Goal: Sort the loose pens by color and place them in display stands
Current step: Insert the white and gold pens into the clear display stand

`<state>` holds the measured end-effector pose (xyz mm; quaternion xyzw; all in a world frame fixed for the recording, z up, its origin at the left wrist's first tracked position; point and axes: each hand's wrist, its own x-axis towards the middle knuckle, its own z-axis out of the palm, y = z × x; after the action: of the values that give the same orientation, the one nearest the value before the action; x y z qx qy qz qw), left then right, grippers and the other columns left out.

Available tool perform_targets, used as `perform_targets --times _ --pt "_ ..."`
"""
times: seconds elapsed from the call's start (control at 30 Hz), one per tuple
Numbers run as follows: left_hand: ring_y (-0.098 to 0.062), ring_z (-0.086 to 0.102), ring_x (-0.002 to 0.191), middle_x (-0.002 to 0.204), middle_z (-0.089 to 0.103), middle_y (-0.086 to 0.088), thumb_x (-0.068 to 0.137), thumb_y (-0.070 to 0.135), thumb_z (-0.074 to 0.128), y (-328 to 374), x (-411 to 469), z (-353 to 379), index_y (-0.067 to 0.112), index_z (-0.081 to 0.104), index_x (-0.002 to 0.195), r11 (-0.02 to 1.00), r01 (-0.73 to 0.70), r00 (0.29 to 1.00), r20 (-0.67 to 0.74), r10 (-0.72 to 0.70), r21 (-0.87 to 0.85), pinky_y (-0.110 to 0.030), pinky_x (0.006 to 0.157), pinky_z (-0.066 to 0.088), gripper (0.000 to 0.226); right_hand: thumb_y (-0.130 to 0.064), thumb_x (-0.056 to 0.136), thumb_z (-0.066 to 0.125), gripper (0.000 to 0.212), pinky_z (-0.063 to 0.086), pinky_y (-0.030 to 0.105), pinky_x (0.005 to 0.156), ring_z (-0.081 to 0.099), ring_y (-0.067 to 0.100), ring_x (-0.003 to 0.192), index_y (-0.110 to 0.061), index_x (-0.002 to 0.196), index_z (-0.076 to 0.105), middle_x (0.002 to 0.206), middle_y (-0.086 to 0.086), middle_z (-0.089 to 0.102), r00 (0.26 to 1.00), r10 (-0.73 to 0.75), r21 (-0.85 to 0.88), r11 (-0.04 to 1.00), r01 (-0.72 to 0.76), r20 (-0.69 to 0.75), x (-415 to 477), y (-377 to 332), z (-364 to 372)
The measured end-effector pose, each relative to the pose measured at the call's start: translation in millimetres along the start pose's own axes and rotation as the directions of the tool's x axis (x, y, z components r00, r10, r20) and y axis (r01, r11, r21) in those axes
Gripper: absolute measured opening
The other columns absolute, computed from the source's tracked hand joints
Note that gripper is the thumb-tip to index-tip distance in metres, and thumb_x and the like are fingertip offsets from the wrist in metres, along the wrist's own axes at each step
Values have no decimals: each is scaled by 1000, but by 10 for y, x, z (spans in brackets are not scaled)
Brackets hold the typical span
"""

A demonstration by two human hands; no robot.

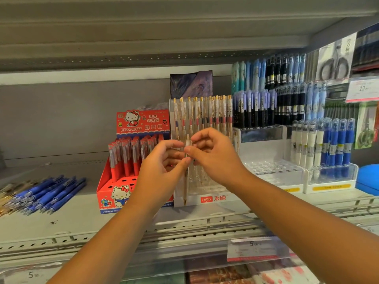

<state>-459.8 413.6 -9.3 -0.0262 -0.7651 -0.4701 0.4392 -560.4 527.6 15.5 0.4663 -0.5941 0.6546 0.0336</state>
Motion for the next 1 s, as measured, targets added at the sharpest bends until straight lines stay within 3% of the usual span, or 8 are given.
perform_targets --times 0.07,0.17,0.33,0.53,0.7,0.8,0.9,1.0 --pt "-3 64 96 98 68 17 90 20 69 5 -7 13 36 60 107 995 -31 999 12 30 97 -19 81 52 25 -13 87 72 18 60 30 60 68 16 76 -21 97 58 91 6 64 999 12 10 1000 -11 -41 44 -3 -60" --pt "6 51 108 112 56 22 90 24 67 13 42 4 31 56 118 885 -140 990 56 128 444 -15 92 42 32 -14 89 69 20 58 28 52 68 14 79 -25 99 56 96 2 61 990 16 30 999 -11 -142 103 1 -159" --pt "-16 39 132 144 39 6 85 37 69 44 257 -20 29 41 141 605 -216 975 203 91 766 -46 110 37 63 -13 92 66 18 59 30 52 66 11 85 -21 104 56 94 -2 61 947 -25 51 998 44 -319 193 92 -253" --pt "-19 42 134 150 40 9 82 40 74 2 409 -14 35 39 144 507 -258 962 266 59 822 -50 107 40 71 -9 93 63 20 60 30 55 64 1 81 -24 104 55 92 -6 61 928 -60 11 998 69 -367 279 214 -337" --pt "-21 45 131 146 44 9 76 37 81 -60 411 -46 33 45 141 482 -267 963 251 99 834 -49 105 42 75 -10 92 65 29 60 31 59 65 12 86 -36 94 54 91 -10 61 956 -95 -106 992 67 -277 284 271 -273" --pt "-22 45 131 146 44 9 75 34 81 -86 409 -35 33 44 141 473 -263 965 239 113 841 -50 106 41 76 -12 92 65 23 61 39 68 63 11 87 -32 97 54 89 -12 60 970 -86 -200 979 40 -228 289 300 -237" --pt "-21 43 133 148 42 9 75 36 81 -117 404 -31 33 42 143 467 -255 967 227 115 847 -51 108 39 78 -10 92 65 20 62 36 63 63 11 85 -26 101 57 90 -10 59 991 -1 -235 972 -31 -133 276 330 -208" --pt "-21 40 135 151 39 9 76 34 81 -132 396 -33 34 38 147 479 -241 971 216 106 844 -52 109 37 82 -9 93 64 20 61 34 68 62 10 86 -24 104 58 91 -9 60 997 51 -293 954 -65 -57 260 354 -185"
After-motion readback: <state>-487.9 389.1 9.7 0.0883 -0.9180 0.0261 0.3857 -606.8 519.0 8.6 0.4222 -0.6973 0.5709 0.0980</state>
